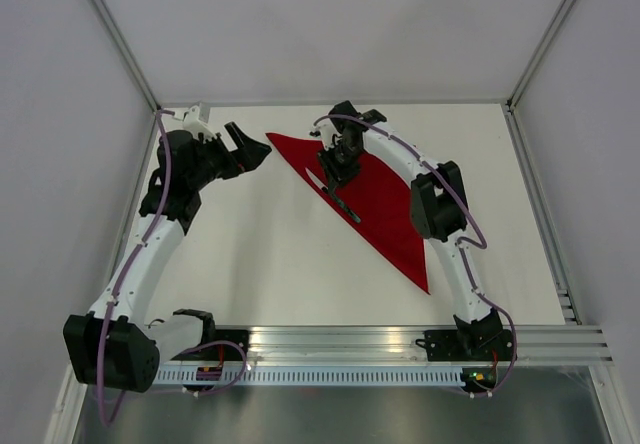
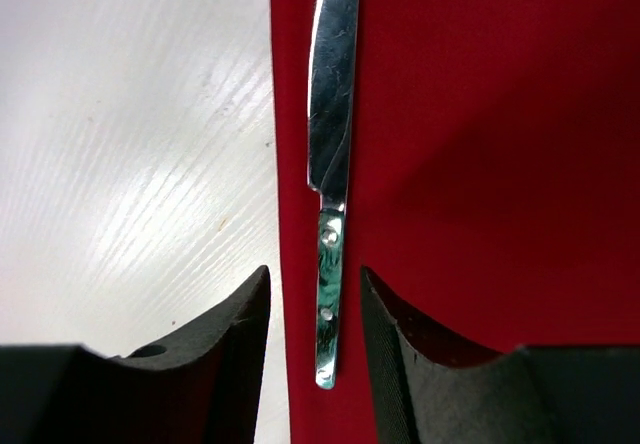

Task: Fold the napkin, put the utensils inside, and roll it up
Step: Place the utensil onto the napkin, then fold the napkin

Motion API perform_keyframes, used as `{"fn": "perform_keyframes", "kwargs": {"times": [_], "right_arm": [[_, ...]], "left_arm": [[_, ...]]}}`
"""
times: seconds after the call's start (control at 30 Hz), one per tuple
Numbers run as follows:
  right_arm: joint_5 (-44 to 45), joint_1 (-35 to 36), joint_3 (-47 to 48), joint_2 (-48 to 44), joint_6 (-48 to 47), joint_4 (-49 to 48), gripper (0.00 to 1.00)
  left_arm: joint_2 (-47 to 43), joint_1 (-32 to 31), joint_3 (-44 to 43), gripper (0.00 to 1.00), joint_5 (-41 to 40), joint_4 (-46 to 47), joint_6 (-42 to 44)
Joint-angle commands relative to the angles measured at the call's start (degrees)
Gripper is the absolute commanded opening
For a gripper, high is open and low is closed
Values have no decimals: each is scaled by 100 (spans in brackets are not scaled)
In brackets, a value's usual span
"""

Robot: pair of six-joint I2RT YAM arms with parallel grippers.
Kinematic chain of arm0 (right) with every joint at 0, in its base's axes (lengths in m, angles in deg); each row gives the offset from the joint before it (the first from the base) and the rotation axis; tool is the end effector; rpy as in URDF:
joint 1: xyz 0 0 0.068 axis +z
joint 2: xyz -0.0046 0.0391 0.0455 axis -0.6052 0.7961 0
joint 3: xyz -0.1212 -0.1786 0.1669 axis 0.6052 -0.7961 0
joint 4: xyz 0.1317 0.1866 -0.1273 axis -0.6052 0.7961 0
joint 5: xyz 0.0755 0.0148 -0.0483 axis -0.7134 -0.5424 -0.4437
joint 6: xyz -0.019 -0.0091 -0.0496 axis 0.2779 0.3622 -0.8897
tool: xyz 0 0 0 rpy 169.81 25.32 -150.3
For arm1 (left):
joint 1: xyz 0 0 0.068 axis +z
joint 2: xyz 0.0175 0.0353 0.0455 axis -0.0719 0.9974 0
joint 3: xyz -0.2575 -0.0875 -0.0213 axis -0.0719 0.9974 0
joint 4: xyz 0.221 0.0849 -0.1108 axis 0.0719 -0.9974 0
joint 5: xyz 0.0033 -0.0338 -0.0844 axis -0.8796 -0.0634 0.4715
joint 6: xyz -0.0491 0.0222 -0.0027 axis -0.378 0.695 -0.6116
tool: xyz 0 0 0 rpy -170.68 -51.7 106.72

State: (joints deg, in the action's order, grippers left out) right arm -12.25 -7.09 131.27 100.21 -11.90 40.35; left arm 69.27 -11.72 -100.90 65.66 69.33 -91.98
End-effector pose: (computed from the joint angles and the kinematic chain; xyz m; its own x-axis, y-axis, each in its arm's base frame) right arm 0.4302 0.2634 0.1858 -0.7745 -0.5458 -0.3196 -0.6281 0.7234 0.2867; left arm 0.2569 -0.0463 0.3448 -0.4795 -0.4294 -0.7653 0.2256 0.7824 -0.5804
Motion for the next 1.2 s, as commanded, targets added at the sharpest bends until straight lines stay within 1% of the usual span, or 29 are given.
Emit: {"fn": "perform_keyframes", "kwargs": {"times": [0.0,0.03,0.1,0.13,0.17,0.2,0.23,0.3,0.33,0.37,0.4,0.43,0.47,0.5,0.6,0.67,0.7,0.73,0.8,0.87,0.93,1.0,1.03,1.17], "right_arm": [[290,-70,-81,-879,135,-96,47],[238,-193,-282,-1003,161,-166,47],[167,-369,-537,-1432,170,-421,48],[132,-587,-817,-1574,170,-492,47],[62,-711,-976,-1723,161,-666,48],[-8,-852,-1143,-2029,152,-755,48],[-70,-1158,-1467,-2180,152,-843,48],[-246,-1484,-1741,-2557,152,-1011,48],[-281,-1816,-2004,-2673,144,-1063,48],[-316,-1959,-2145,-2778,117,-1168,48],[-351,-2091,-2303,-2988,117,-1247,48],[-404,-2301,-2610,-3086,117,-1326,48],[-422,-2373,-2717,-3148,82,-1371,48],[-370,-2408,-2788,-3235,47,-1363,48],[-580,-2400,-3095,-3350,20,-1336,45],[-519,-2286,-3332,-3421,-32,-1380,44],[-432,-2120,-3420,-3499,-111,-1389,43],[-205,-2023,-3587,-3544,-146,-1441,43],[-115,-1786,-3746,-3614,-234,-1503,43],[226,-1557,-3895,-3597,-278,-1564,43],[534,-1048,-3974,-3536,-383,-1573,43],[956,-575,-3993,-3282,-384,-1635,44],[958,-459,-3975,-3280,-375,-1644,44],[1458,-28,-3747,-2641,-410,-1652,44]], "left_arm": [[22,-110,98,100,346,861,296],[40,-311,81,100,285,862,523],[75,-689,37,100,-197,1019,822],[92,-1178,11,99,-434,1020,1207],[145,-1426,-7,99,-924,1029,1402],[171,-1664,-7,99,-1164,1064,1569],[198,-2049,45,99,-1332,1108,1849],[251,-2403,142,97,-1710,1353,2132],[268,-2805,221,97,-1842,1476,2482],[286,-3009,352,96,-2208,1564,2642],[338,-3202,414,95,-2334,1757,2800],[373,-3544,476,95,-2509,1819,3045],[417,-3669,529,95,-2850,1846,3108],[522,-3740,547,95,-2871,1864,3118],[646,-3749,608,92,-2985,1934,3048],[795,-3758,539,91,-3343,1795,2916],[839,-3749,512,91,-3381,1724,2881],[840,-3749,503,89,-3129,1680,2872],[822,-3749,538,88,-3064,1688,2802],[813,-3749,556,88,-3431,1601,2626],[787,-3723,529,89,-3591,1530,2468],[726,-3688,442,90,-3627,1364,2284],[725,-3670,372,90,-3688,1259,2222],[594,-3583,46,90,-3943,626,1879]]}}
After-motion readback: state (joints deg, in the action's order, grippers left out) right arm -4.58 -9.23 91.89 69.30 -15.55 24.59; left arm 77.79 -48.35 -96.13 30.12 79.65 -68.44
